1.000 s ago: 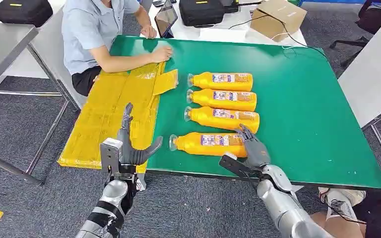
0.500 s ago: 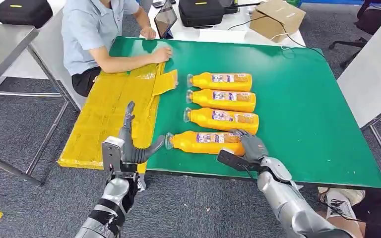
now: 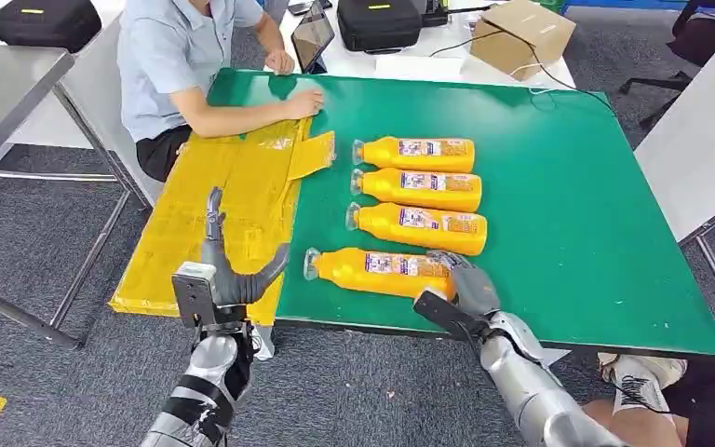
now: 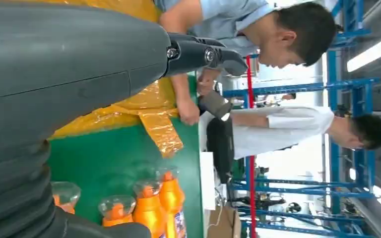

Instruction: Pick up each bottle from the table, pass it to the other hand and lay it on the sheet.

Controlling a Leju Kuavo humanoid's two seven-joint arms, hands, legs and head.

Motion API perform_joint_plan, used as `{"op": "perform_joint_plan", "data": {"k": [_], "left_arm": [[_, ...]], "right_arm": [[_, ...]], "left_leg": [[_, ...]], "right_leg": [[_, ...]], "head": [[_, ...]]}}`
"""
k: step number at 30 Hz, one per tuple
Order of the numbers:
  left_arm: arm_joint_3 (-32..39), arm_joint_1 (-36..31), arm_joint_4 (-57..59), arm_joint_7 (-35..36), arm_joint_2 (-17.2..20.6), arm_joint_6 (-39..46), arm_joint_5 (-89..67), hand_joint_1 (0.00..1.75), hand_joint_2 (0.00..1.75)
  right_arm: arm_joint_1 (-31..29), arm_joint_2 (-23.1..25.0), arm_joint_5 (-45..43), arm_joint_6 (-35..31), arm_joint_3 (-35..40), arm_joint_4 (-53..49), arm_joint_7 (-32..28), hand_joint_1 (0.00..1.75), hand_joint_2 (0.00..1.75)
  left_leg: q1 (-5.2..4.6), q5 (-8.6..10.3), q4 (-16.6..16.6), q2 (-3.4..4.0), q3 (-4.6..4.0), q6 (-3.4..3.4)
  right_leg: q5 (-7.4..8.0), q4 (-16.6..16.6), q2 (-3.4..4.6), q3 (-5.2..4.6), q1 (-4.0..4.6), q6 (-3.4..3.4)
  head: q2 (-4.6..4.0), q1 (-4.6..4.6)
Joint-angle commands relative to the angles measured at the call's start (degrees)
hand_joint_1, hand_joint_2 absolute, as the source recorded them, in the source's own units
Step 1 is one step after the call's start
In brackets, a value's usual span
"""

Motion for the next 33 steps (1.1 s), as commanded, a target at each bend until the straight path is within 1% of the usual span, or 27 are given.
{"op": "perform_joint_plan", "data": {"k": [1,2,3,4,6,7,8,10,11,12,13,14,15,16,19,20,21,23,24,25,27,28,29,30,32,33], "left_arm": [[4.09,6.66,-13.05,0.28,-1.13,0.48,10.38,0.0,1.75],[4.02,8.96,-15.82,2.09,-0.87,-0.69,12.85,0.0,1.75],[3.87,10.58,-17.39,2.87,-0.56,-1.54,13.84,0.0,1.75],[3.77,12.01,-18.56,3.42,-0.48,-2.09,14.49,0.0,1.75],[3.67,13.37,-19.63,3.55,-0.43,-2.22,14.64,0.0,1.75],[3.65,14.33,-20.47,3.39,-0.49,-2.64,14.95,0.0,1.75],[3.39,15.73,-22.08,2.92,-0.47,-3.2,15.03,0.0,1.75],[2.55,17.91,-24.52,3.64,-0.19,-5.13,15.39,0.0,1.75],[1.46,18.73,-24.99,4.69,0.54,-7.17,16.28,0.0,1.75],[0.65,19.68,-25.41,6.53,0.87,-10.11,17.0,0.0,1.75],[0.41,20.02,-25.36,6.87,0.87,-10.68,17.08,0.0,1.75],[0.35,20.22,-25.24,6.84,0.76,-10.77,17.06,0.0,1.75],[-0.21,20.19,-24.83,7.3,1.1,-12.03,17.21,0.0,1.75],[-0.82,20.15,-24.17,8.31,1.64,-14.11,17.49,0.0,1.75],[-3.62,20.21,-21.08,9.27,3.67,-20.79,15.16,0.0,1.75],[-5.29,19.86,-19.65,8.72,4.57,-22.11,12.27,0.0,1.75],[-6.06,19.54,-18.6,8.31,4.66,-22.37,10.42,0.0,1.75],[-6.61,18.6,-16.81,8.51,4.06,-23.28,9.27,0.0,1.75],[-6.64,18.44,-16.65,8.51,3.9,-23.29,9.23,0.0,1.75],[-6.58,18.29,-16.6,8.51,3.82,-23.3,9.21,0.0,1.75],[-6.47,18.21,-16.7,8.53,3.86,-23.31,9.17,0.0,1.75],[-6.67,18.04,-16.65,9.22,4.0,-23.8,8.79,0.0,1.75],[-6.69,17.34,-16.13,9.7,3.72,-24.34,8.53,0.0,1.75],[-6.67,16.63,-15.58,9.87,3.37,-24.61,8.48,0.0,1.75],[-6.37,14.78,-14.69,9.91,2.47,-25.33,9.23,0.0,1.75],[-6.14,14.25,-14.89,9.67,1.99,-25.25,9.61,0.0,1.75]], "right_arm": [[10.84,4.99,-12.29,-4.47,-8.74,-19.53,-6.35,1.75,1.75],[13.98,5.48,-13.95,-5.08,-8.38,-25.55,-5.58,1.75,1.75],[15.99,5.64,-14.92,-5.61,-8.11,-29.41,-5.43,1.75,1.75],[17.7,5.88,-16.06,-6.33,-8.08,-32.61,-5.49,1.75,1.75],[19.15,5.64,-16.56,-6.59,-7.53,-35.26,-5.29,1.75,1.75],[20.03,6.17,-17.68,-7.71,-8.32,-37.08,-5.87,1.75,1.75],[21.11,6.71,-18.88,-8.75,-9.02,-39.33,-7.02,1.75,1.75],[22.62,7.08,-20.24,-10.21,-9.77,-42.43,-7.94,1.75,1.75],[23.18,7.56,-21.37,-11.07,-10.68,-43.77,-8.42,1.75,1.75],[23.74,8.0,-22.84,-11.43,-11.61,-45.03,-9.08,1.75,1.75],[23.92,8.01,-23.13,-11.41,-11.77,-45.37,-9.19,1.75,1.75],[24.04,7.96,-23.12,-11.37,-11.77,-45.6,-9.19,1.75,1.75],[24.1,8.12,-23.65,-11.2,-11.95,-45.78,-9.42,1.75,1.75],[24.17,8.18,-24.14,-10.75,-11.98,-45.77,-9.61,1.75,1.75],[24.28,8.22,-24.43,-7.54,-9.67,-45.22,-9.71,1.75,1.75],[24.19,8.49,-24.28,-6.08,-8.16,-44.9,-9.88,1.75,1.75],[24.06,8.7,-24.05,-4.75,-6.72,-44.63,-9.8,1.75,1.75],[23.83,9.47,-24.01,-3.34,-4.2,-44.31,-9.81,1.75,1.75],[23.78,9.79,-23.85,-3.56,-3.96,-44.2,-9.6,1.75,1.75],[23.75,9.85,-23.76,-3.67,-3.82,-44.17,-9.48,1.75,1.75],[23.76,9.5,-23.76,-3.62,-3.85,-44.21,-9.49,1.75,1.75],[23.6,9.07,-23.65,-2.25,-2.78,-43.97,-9.09,1.75,1.75],[23.41,9.07,-22.98,-0.46,-0.65,-43.37,-8.86,1.75,1.75],[23.22,9.21,-22.18,0.79,1.28,-42.56,-8.69,1.75,1.75],[22.56,9.8,-21.23,2.49,5.92,-39.83,-8.66,1.75,1.75],[22.04,9.82,-21.17,2.66,8.21,-38.07,-8.67,1.75,1.75]], "left_leg": [[0.06,-0.12,-0.04,0.13,0.16,-0.08],[0.07,-0.12,0.0,0.15,0.07,-0.07],[0.02,-0.09,-0.02,0.12,-0.04,-0.05],[0.03,-0.17,-0.04,0.18,0.04,-0.09],[0.05,-0.3,-0.05,0.19,0.17,-0.13],[0.03,-0.28,-0.05,0.1,0.1,-0.1],[0.01,-0.07,-0.04,-0.02,-0.35,-0.03],[0.03,-0.26,-0.01,0.11,-0.1,-0.07],[0.0,-0.18,0.0,0.07,-0.3,-0.05],[0.02,-0.25,0.02,0.11,-0.2,-0.07],[-0.01,-0.15,0.0,0.04,-0.39,-0.05],[-0.01,-0.2,0.01,0.01,-0.29,-0.06],[-0.02,-0.12,-0.03,-0.04,-0.41,-0.04],[0.0,-0.18,-0.02,-0.03,-0.29,-0.06],[-0.01,-0.1,-0.08,0.01,-0.36,-0.05],[-0.02,-0.07,-0.08,-0.04,-0.42,-0.03],[-0.01,-0.1,-0.12,0.01,-0.29,-0.06],[0.02,-0.13,-0.1,0.09,-0.27,-0.07],[-0.01,-0.09,-0.09,0.05,-0.36,-0.05],[0.0,-0.12,-0.12,0.06,-0.25,-0.07],[0.02,-0.09,-0.09,0.03,-0.34,-0.06],[0.01,-0.11,-0.12,0.01,-0.23,-0.07],[0.01,-0.08,-0.11,-0.03,-0.31,-0.05],[0.02,-0.13,-0.12,-0.01,-0.18,-0.06],[0.03,-0.07,-0.06,0.05,-0.4,-0.03],[0.04,-0.12,-0.06,0.09,-0.29,-0.05]], "right_leg": [[-0.08,-0.07,0.02,0.14,0.08,-0.14],[-0.08,-0.03,0.05,0.06,0.09,-0.12],[-0.06,-0.01,0.07,-0.05,0.03,-0.08],[-0.14,0.0,0.1,0.02,0.04,-0.13],[-0.27,-0.01,0.06,0.13,0.07,-0.2],[-0.28,0.0,-0.01,0.08,0.05,-0.17],[-0.08,-0.02,-0.06,-0.35,0.01,-0.06],[-0.24,0.0,0.03,-0.13,0.05,-0.13],[-0.18,0.03,0.01,-0.32,0.0,-0.09],[-0.25,0.04,0.01,-0.23,0.02,-0.13],[-0.16,0.03,-0.03,-0.41,-0.01,-0.09],[-0.23,0.04,-0.07,-0.3,-0.01,-0.12],[-0.15,0.0,-0.08,-0.41,-0.03,-0.08],[-0.21,-0.01,-0.11,-0.28,-0.01,-0.12],[-0.11,-0.06,-0.06,-0.38,-0.02,-0.1],[-0.09,-0.06,-0.07,-0.43,-0.04,-0.08],[-0.11,-0.08,-0.06,-0.32,-0.02,-0.12],[-0.1,-0.09,0.01,-0.3,0.01,-0.13],[-0.08,-0.06,-0.01,-0.4,-0.02,-0.1],[-0.12,-0.07,-0.03,-0.3,0.0,-0.14],[-0.1,-0.06,-0.04,-0.37,0.02,-0.11],[-0.13,-0.1,-0.09,-0.25,0.03,-0.13],[-0.11,-0.09,-0.1,-0.32,0.02,-0.1],[-0.15,-0.11,-0.1,-0.19,0.04,-0.13],[-0.06,-0.06,0.01,-0.42,0.02,-0.07],[-0.09,-0.06,0.02,-0.32,0.04,-0.1]], "head": [[0.0,0.0],[0.0,0.04],[0.0,0.02],[0.0,0.02],[0.0,0.0],[0.0,0.0],[0.0,0.02],[0.0,0.0],[0.0,0.0],[0.0,0.0],[0.0,0.02],[0.0,0.02],[0.0,0.0],[0.0,0.02],[0.0,0.0],[0.0,0.04],[0.0,0.0],[0.0,0.02],[0.0,0.02],[0.0,0.02],[0.0,0.02],[0.0,0.0],[0.0,0.0],[0.0,0.02],[0.0,0.04],[0.0,0.02]]}}
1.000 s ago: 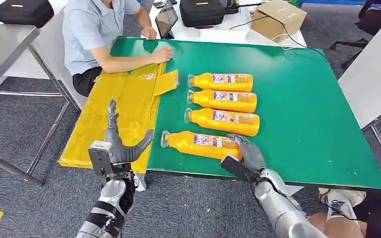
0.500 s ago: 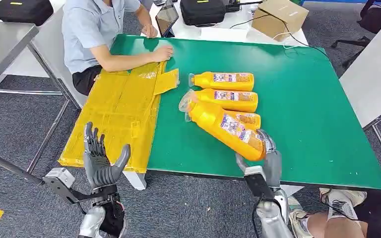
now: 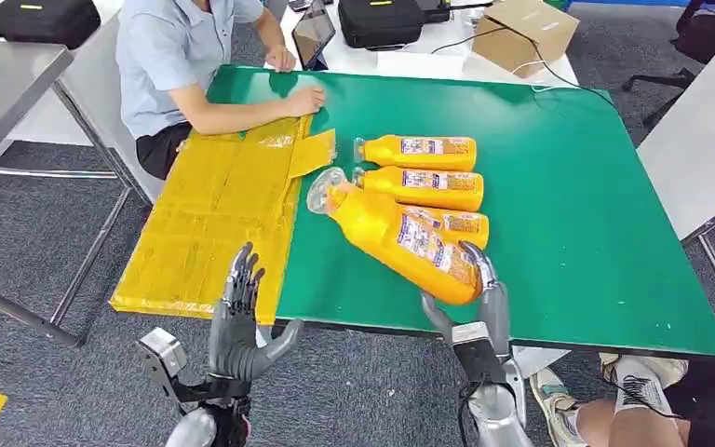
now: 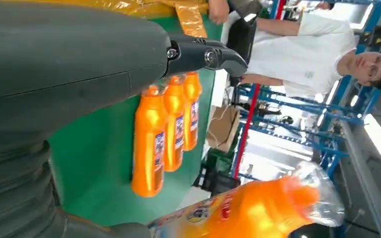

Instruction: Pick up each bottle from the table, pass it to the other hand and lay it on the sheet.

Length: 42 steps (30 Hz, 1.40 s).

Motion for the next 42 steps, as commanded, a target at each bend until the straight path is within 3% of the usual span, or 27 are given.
{"op": "perform_joint_plan", "data": {"k": [1,8,17,23,28,29,30,31,32,33,34,36,37,42], "left_arm": [[-0.97,-6.3,5.42,0.43,0.2,-1.35,1.27,0.0,1.75],[-1.39,-7.87,3.72,2.07,-0.03,-5.69,9.21,0.0,1.75],[-1.34,-8.04,2.85,1.03,-0.27,-6.67,10.74,0.0,1.75],[-2.64,-7.64,0.24,1.65,0.72,-13.44,15.79,0.0,1.75],[-2.9,-8.31,1.94,1.59,1.05,-14.24,14.78,0.0,1.75],[-2.78,-8.49,2.42,1.44,0.93,-13.86,14.43,0.23,1.75],[-2.39,-8.79,3.12,1.51,0.7,-13.68,14.69,1.34,1.75],[-2.05,-8.85,3.5,2.12,0.5,-13.8,15.61,1.75,1.75],[-1.45,-9.11,4.16,3.11,0.39,-14.24,16.99,1.75,1.75],[-0.92,-9.14,4.56,3.8,0.31,-14.69,18.11,1.75,1.75],[-0.39,-9.11,4.79,4.34,0.29,-15.03,19.03,1.75,1.75],[0.85,-9.21,5.48,5.52,0.44,-15.47,20.48,1.75,1.75],[0.73,-9.38,5.27,4.41,0.98,-15.12,18.67,1.75,1.75],[2.97,-10.71,7.91,6.28,2.47,-16.44,19.03,1.75,1.75]], "right_arm": [[-3.11,0.44,2.17,4.12,15.11,8.32,0.12,1.75,1.75],[-5.41,2.36,1.32,3.61,24.15,14.6,-1.36,1.75,1.75],[-6.37,2.77,0.17,4.56,25.93,17.46,-1.36,1.75,1.75],[-8.11,3.31,-0.97,5.57,27.2,23.35,-1.36,1.75,1.75],[-8.56,3.44,-0.63,5.43,27.25,24.46,-1.36,1.75,1.75],[-8.52,3.42,-0.59,5.49,27.28,24.35,-1.36,1.75,1.75],[-8.47,3.32,-0.31,5.6,27.43,24.18,-1.36,1.75,1.75],[-8.41,3.25,-0.11,5.73,27.54,24.1,-1.36,1.75,1.75],[-8.34,2.99,0.76,6.07,28.01,24.14,-1.11,1.34,1.75],[-8.31,2.83,1.72,6.0,28.3,24.27,-0.44,0.16,1.75],[-8.08,2.83,2.37,5.46,28.3,24.24,-0.3,0.0,1.75],[-7.46,3.08,2.1,5.4,27.42,23.79,-0.6,0.0,1.75],[-7.29,3.02,2.22,4.79,27.32,23.39,-1.35,0.0,0.0],[-5.41,1.22,5.15,1.88,27.34,18.22,-1.36,0.0,0.0]], "left_leg": [[0.03,-0.05,-0.04,0.16,0.14,-0.05],[0.04,-0.09,-0.05,0.16,0.26,-0.07],[0.03,-0.04,-0.07,0.07,0.19,-0.05],[0.05,-0.08,-0.08,0.08,0.3,-0.07],[0.03,-0.03,-0.09,-0.01,0.2,-0.04],[0.0,-0.01,-0.08,-0.01,0.15,-0.03],[0.03,-0.07,-0.09,-0.01,0.28,-0.06],[0.03,-0.04,-0.08,-0.04,0.22,-0.05],[0.02,-0.02,-0.08,-0.05,0.17,-0.04],[0.05,-0.07,-0.1,-0.07,0.31,-0.06],[0.03,-0.05,-0.1,-0.07,0.26,-0.05],[0.03,-0.04,-0.1,-0.06,0.27,-0.05],[0.04,-0.04,-0.09,-0.03,0.24,-0.05],[0.02,-0.03,-0.12,-0.06,0.26,-0.06]], "right_leg": [[0.0,-0.05,0.09,0.11,0.04,-0.07],[-0.05,-0.05,0.07,0.23,0.06,-0.11],[-0.03,-0.07,0.0,0.18,0.03,-0.08],[-0.08,-0.1,-0.04,0.31,0.07,-0.13],[-0.06,-0.1,-0.09,0.21,0.04,-0.08],[-0.05,-0.07,-0.08,0.14,0.01,-0.06],[-0.09,-0.1,-0.11,0.29,0.04,-0.1],[-0.08,-0.09,-0.13,0.25,0.04,-0.09],[-0.06,-0.08,-0.13,0.19,0.02,-0.07],[-0.11,-0.12,-0.18,0.35,0.06,-0.11],[-0.09,-0.11,-0.16,0.29,0.04,-0.1],[-0.09,-0.11,-0.16,0.29,0.04,-0.09],[-0.06,-0.11,-0.11,0.24,0.05,-0.09],[-0.08,-0.12,-0.17,0.27,0.04,-0.11]], "head": [[0.0,-0.02],[0.0,-0.07],[0.0,-0.02],[0.0,-0.02],[0.0,-0.02],[0.0,-0.02],[0.0,-0.02],[0.0,-0.02],[0.0,-0.02],[0.0,-0.02],[0.0,-0.04],[0.0,-0.02],[0.0,-0.02],[0.0,-0.04]]}}
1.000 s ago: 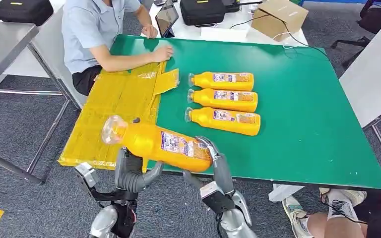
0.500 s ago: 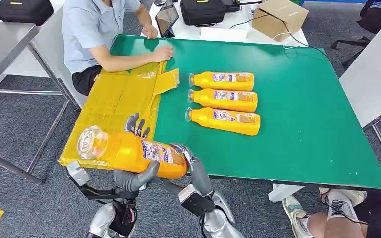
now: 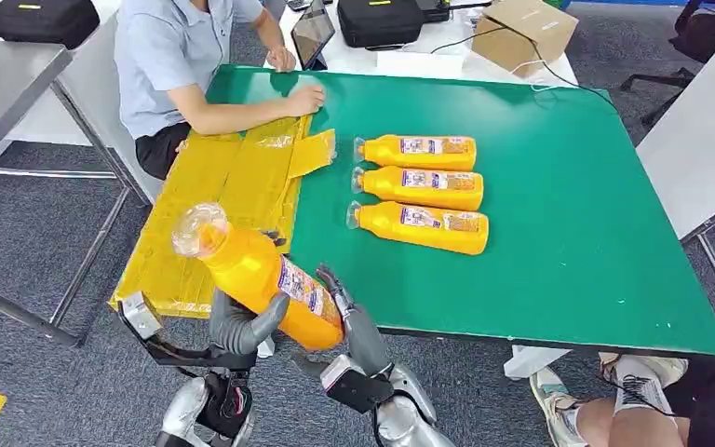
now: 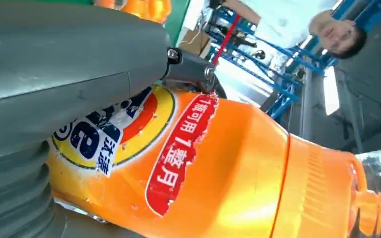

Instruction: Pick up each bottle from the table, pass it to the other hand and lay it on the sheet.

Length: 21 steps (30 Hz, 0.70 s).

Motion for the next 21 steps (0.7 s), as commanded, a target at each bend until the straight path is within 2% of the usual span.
{"op": "perform_joint_plan", "data": {"k": [1,4,7,10,11,13,21], "left_arm": [[2.83,-4.51,6.72,2.05,2.99,-1.99,0.85,1.75,1.75],[4.05,-5.62,8.07,2.82,4.23,-3.33,1.51,1.75,1.75],[5.95,-6.56,9.58,2.99,5.46,-1.95,-0.57,1.75,1.75],[8.05,-9.06,11.8,1.26,7.54,5.84,-9.99,1.75,1.75],[8.18,-10.31,13.31,0.27,8.04,10.88,-15.81,1.75,1.75],[9.56,-12.31,15.39,0.77,9.37,15.35,-21.49,1.75,1.75],[9.85,-12.24,15.64,0.72,9.2,15.37,-21.73,1.75,1.75]], "right_arm": [[1.24,-3.26,2.59,-1.79,1.84,-1.41,-1.03,0.0,0.0],[1.32,-4.0,2.3,-2.04,1.08,-2.7,-1.03,0.0,0.0],[2.4,-3.4,-1.01,0.62,-0.46,-4.55,-1.03,0.0,0.0],[2.89,-3.83,2.26,-2.47,0.48,-5.52,-1.03,0.0,0.0],[2.99,-3.86,2.85,-3.45,0.51,-5.56,-1.03,0.0,0.0],[3.57,-3.8,2.32,-3.51,-0.24,-5.9,-1.03,0.0,0.0],[3.75,-3.89,2.27,-3.46,-0.3,-6.11,-1.03,0.0,0.0]], "left_leg": [[0.02,-0.02,-0.1,-0.1,0.23,-0.04],[0.02,-0.04,-0.11,-0.04,0.28,-0.05],[0.01,-0.03,-0.1,-0.07,0.26,-0.05],[0.02,-0.04,-0.12,-0.01,0.31,-0.07],[0.01,0.0,-0.1,-0.03,0.21,-0.05],[0.04,-0.01,-0.11,-0.09,0.27,-0.07],[0.03,0.0,-0.05,-0.04,0.15,-0.04]], "right_leg": [[-0.06,-0.1,-0.16,0.28,0.03,-0.08],[-0.06,-0.1,-0.11,0.31,0.04,-0.09],[-0.07,-0.08,-0.14,0.3,0.03,-0.09],[-0.07,-0.08,-0.08,0.33,0.04,-0.11],[-0.04,-0.07,-0.09,0.22,0.03,-0.09],[-0.06,-0.08,-0.16,0.3,0.06,-0.11],[-0.04,-0.04,-0.09,0.17,0.03,-0.05]], "head": [[0.0,-0.02],[0.0,-0.04],[0.0,-0.02],[0.0,-0.02],[0.0,-0.02],[0.0,-0.02],[0.0,-0.02]]}}
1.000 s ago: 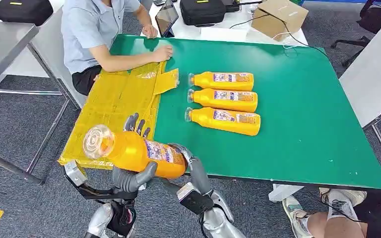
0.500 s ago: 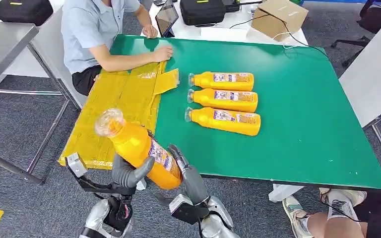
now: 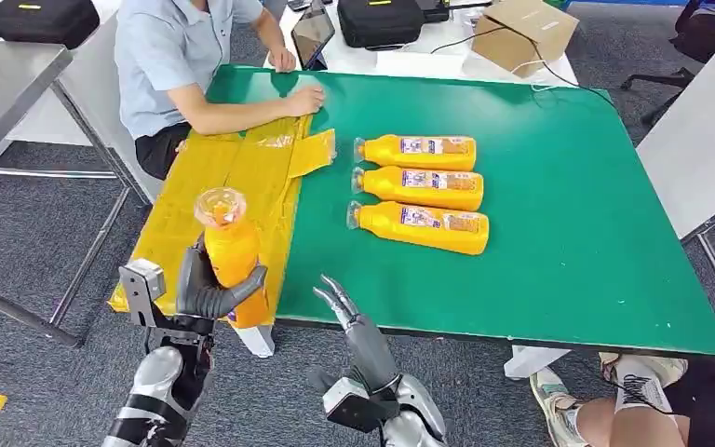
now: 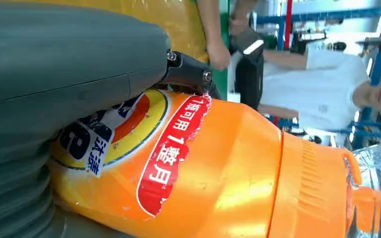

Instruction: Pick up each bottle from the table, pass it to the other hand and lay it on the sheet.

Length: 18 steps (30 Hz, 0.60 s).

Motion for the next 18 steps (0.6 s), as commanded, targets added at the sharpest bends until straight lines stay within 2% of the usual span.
{"op": "perform_joint_plan", "data": {"k": [1,8,10,12,13,15,18], "left_arm": [[1.55,-3.77,6.33,-0.09,2.05,0.2,-0.47,1.75,1.75],[1.29,-3.76,6.26,-0.04,2.18,1.57,-2.03,1.75,1.75],[2.16,-4.36,6.72,0.62,3.68,6.23,-7.43,1.75,1.75],[3.53,-5.39,7.54,1.01,5.39,7.37,-9.68,1.75,1.75],[3.94,-6.62,8.2,0.35,6.17,11.8,-15.85,1.75,1.75],[3.56,-8.57,9.3,0.57,6.73,15.08,-23.35,1.75,1.75],[-0.94,-13.58,14.81,3.58,7.06,19.95,-40.2,1.75,1.75]], "right_arm": [[-0.31,-1.93,-0.17,-0.08,-0.27,-0.28,-0.99,0.0,0.0],[-0.32,-1.87,-0.21,0.08,-0.38,-0.2,-0.99,0.0,0.0],[0.82,-1.63,-0.99,0.74,-1.33,-1.48,-0.88,0.0,0.0],[1.86,-1.99,-1.44,2.13,-1.13,-3.26,-0.88,0.0,0.0],[2.27,-2.22,-1.16,2.61,-0.8,-4.09,-0.82,0.0,0.0],[2.43,-2.24,-1.13,3.22,-0.68,-4.7,-0.71,0.0,0.0],[1.59,-1.9,-1.08,4.36,-0.55,-4.46,-0.49,0.0,0.0]], "left_leg": [[0.01,-0.08,-0.07,-0.03,0.29,-0.03],[0.0,-0.04,-0.06,-0.05,0.17,-0.04],[0.01,-0.07,-0.05,-0.03,0.25,-0.06],[0.03,-0.06,-0.06,-0.02,0.23,-0.07],[0.02,-0.05,-0.06,-0.01,0.18,-0.06],[0.04,-0.06,-0.05,-0.05,0.23,-0.08],[0.05,-0.03,-0.01,-0.16,0.14,-0.06]], "right_leg": [[-0.1,-0.09,-0.12,0.33,0.03,-0.08],[-0.06,-0.07,-0.12,0.21,0.01,-0.08],[-0.09,-0.06,-0.12,0.28,0.03,-0.11],[-0.08,-0.07,-0.11,0.26,0.05,-0.11],[-0.06,-0.07,-0.08,0.2,0.04,-0.1],[-0.09,-0.06,-0.14,0.27,0.08,-0.12],[-0.09,-0.02,-0.26,0.2,0.09,-0.1]], "head": [[0.0,-0.02],[0.0,-0.02],[0.0,-0.02],[0.0,0.0],[0.0,0.0],[0.0,0.0],[0.0,0.0]]}}
